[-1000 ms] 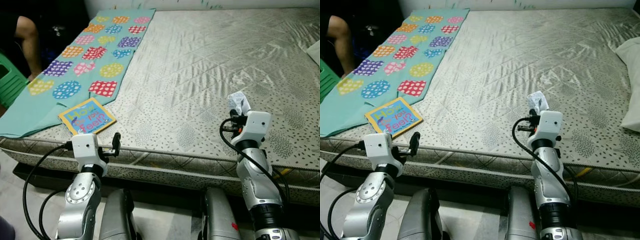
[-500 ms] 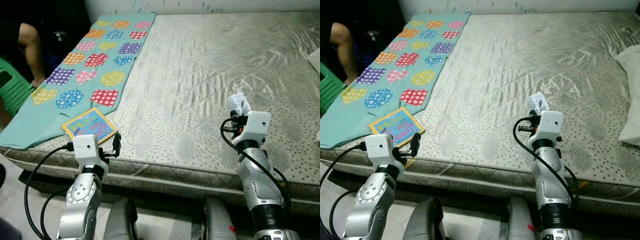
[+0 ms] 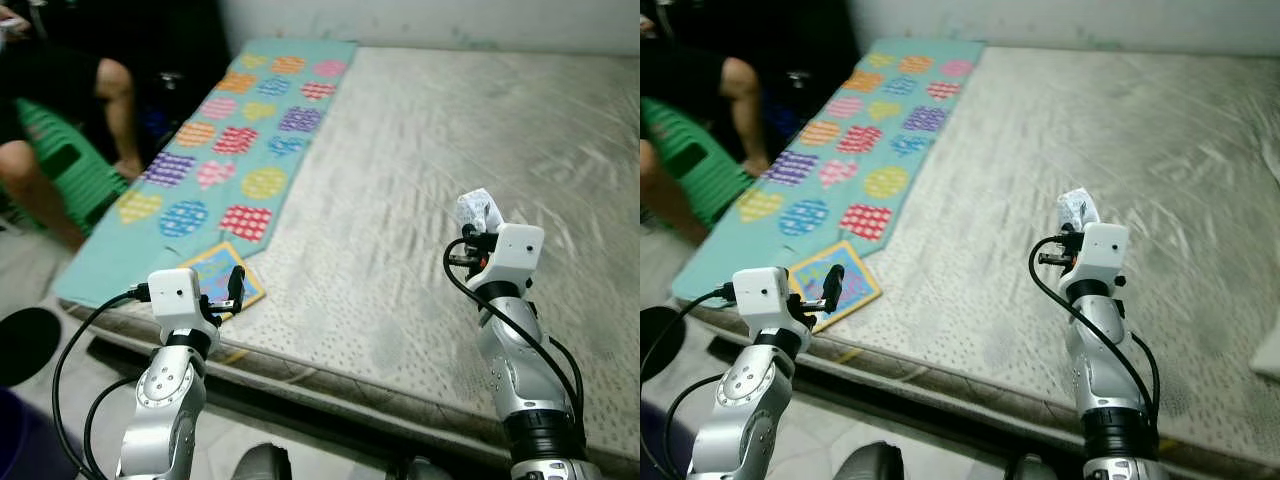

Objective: Clean up the room

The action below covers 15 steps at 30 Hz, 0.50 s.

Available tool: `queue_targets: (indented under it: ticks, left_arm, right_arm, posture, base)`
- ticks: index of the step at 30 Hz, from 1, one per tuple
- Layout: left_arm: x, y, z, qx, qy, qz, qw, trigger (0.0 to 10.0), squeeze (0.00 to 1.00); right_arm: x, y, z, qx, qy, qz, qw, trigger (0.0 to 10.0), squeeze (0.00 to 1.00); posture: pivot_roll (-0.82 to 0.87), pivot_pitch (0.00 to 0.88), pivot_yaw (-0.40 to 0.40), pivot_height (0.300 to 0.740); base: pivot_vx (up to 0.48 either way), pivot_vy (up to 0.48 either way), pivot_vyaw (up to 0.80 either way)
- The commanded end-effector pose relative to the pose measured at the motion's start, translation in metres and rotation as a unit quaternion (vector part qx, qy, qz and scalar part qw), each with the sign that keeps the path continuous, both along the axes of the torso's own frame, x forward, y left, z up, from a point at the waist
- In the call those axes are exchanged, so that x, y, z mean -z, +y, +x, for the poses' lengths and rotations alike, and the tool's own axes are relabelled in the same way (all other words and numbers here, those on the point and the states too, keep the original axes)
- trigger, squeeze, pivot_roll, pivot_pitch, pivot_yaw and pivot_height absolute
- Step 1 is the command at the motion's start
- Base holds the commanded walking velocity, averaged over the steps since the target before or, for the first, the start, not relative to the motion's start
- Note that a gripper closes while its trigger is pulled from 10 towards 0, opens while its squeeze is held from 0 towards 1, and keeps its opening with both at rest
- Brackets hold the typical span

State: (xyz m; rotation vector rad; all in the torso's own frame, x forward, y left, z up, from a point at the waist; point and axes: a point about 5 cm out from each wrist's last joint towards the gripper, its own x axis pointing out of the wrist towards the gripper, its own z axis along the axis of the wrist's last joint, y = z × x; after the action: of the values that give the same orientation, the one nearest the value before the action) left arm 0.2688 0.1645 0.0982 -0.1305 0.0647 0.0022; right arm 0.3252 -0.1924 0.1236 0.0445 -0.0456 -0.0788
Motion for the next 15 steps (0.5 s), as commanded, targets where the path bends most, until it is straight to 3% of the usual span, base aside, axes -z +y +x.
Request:
queue_targets:
  ticks: [1, 15]
  left_arm:
    - [0.003, 0.003, -0.001, -0.002, 0.005, 0.007, 1.000, 10.0, 0.00]
    - [0.018, 0.005, -0.001, -0.003, 0.028, 0.013, 1.000, 10.0, 0.00]
  right_arm:
    - [-0.005, 0.003, 0.001, -0.004, -0.006, 0.007, 1.000, 10.0, 0.00]
    - [0.005, 0.010, -0.001, -0.016, 0.008, 0.015, 1.000, 10.0, 0.00]
  posture:
    - [-0.02, 0.032, 0.087, 0.740]
    - [-0.03, 0.000, 0.079, 0.740]
  base:
    - [0.000, 0.000, 0.00]
    - [0.000, 0.000, 0.00]
